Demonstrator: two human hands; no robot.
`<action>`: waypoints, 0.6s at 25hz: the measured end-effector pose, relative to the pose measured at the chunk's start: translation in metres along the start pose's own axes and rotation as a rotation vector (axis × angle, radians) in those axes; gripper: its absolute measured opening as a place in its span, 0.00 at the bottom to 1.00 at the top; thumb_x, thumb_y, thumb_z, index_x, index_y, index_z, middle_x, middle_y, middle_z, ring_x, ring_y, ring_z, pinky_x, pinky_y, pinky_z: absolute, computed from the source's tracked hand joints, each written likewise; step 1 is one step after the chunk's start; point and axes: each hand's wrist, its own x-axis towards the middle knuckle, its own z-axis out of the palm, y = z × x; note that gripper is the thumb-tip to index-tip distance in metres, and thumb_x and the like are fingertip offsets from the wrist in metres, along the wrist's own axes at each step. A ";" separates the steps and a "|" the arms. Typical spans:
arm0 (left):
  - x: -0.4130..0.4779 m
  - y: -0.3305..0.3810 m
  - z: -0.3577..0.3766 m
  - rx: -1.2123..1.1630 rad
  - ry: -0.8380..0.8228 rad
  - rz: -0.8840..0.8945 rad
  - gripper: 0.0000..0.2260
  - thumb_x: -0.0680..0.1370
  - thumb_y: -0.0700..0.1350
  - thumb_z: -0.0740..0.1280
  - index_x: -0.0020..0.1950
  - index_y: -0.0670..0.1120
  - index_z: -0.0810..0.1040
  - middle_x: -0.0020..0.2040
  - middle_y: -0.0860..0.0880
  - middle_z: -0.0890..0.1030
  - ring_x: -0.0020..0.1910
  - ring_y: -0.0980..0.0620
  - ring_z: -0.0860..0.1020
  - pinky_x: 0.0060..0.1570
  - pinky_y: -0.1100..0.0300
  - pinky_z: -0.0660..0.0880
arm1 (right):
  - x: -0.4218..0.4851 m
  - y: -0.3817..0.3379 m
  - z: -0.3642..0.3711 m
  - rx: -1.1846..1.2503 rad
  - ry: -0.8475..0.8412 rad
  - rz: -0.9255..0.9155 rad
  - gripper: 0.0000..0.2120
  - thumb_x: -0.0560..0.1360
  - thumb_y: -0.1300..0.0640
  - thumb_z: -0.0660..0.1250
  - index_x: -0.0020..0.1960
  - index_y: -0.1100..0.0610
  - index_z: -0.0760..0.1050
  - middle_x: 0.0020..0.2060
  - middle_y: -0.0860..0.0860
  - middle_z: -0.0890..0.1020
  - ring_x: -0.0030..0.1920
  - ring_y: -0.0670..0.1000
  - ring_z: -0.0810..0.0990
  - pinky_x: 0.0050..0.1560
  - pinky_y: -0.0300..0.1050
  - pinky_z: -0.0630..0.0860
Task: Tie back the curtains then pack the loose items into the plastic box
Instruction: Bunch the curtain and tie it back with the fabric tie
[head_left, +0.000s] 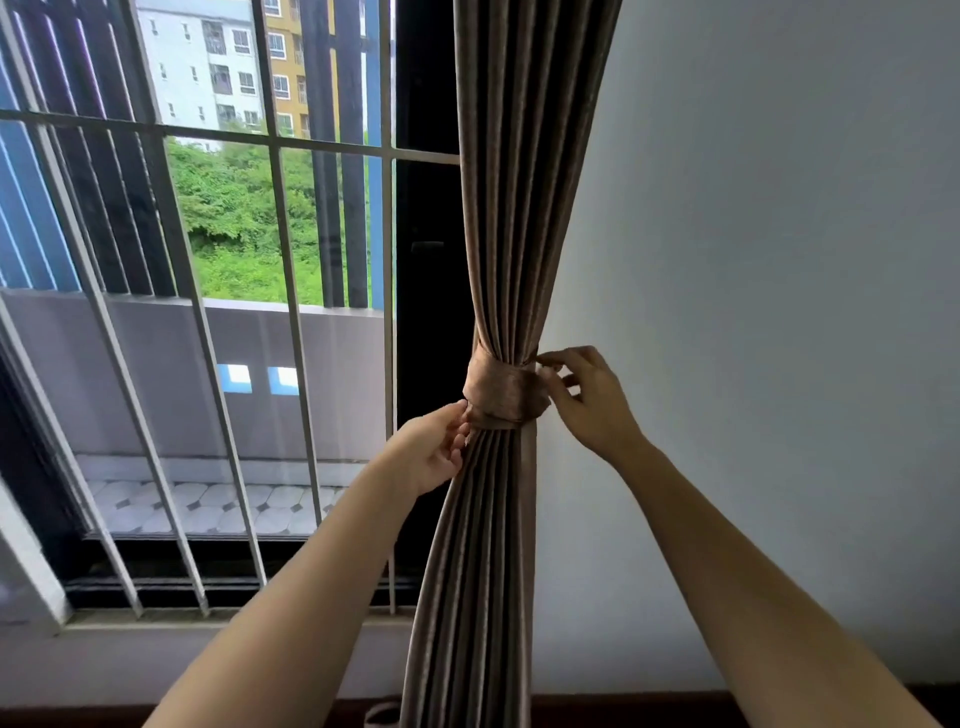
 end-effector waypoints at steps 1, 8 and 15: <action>0.002 0.001 0.000 -0.002 -0.031 -0.056 0.11 0.79 0.48 0.64 0.37 0.48 0.75 0.24 0.55 0.73 0.21 0.61 0.68 0.27 0.70 0.63 | 0.007 -0.001 0.000 -0.041 -0.066 -0.011 0.10 0.78 0.55 0.63 0.56 0.57 0.78 0.50 0.51 0.76 0.43 0.48 0.78 0.48 0.40 0.77; -0.003 -0.006 -0.004 0.121 -0.029 -0.107 0.11 0.80 0.45 0.62 0.38 0.46 0.75 0.29 0.53 0.71 0.25 0.60 0.67 0.23 0.70 0.61 | 0.004 0.007 -0.003 0.060 -0.187 -0.126 0.02 0.77 0.55 0.66 0.48 0.52 0.76 0.46 0.50 0.78 0.44 0.49 0.78 0.42 0.39 0.76; -0.009 0.027 0.016 -0.109 -0.004 -0.007 0.10 0.80 0.43 0.63 0.39 0.44 0.74 0.27 0.52 0.73 0.23 0.60 0.69 0.23 0.71 0.64 | 0.013 0.002 -0.012 0.115 -0.200 -0.032 0.05 0.77 0.58 0.64 0.43 0.53 0.73 0.39 0.45 0.79 0.35 0.41 0.75 0.41 0.35 0.71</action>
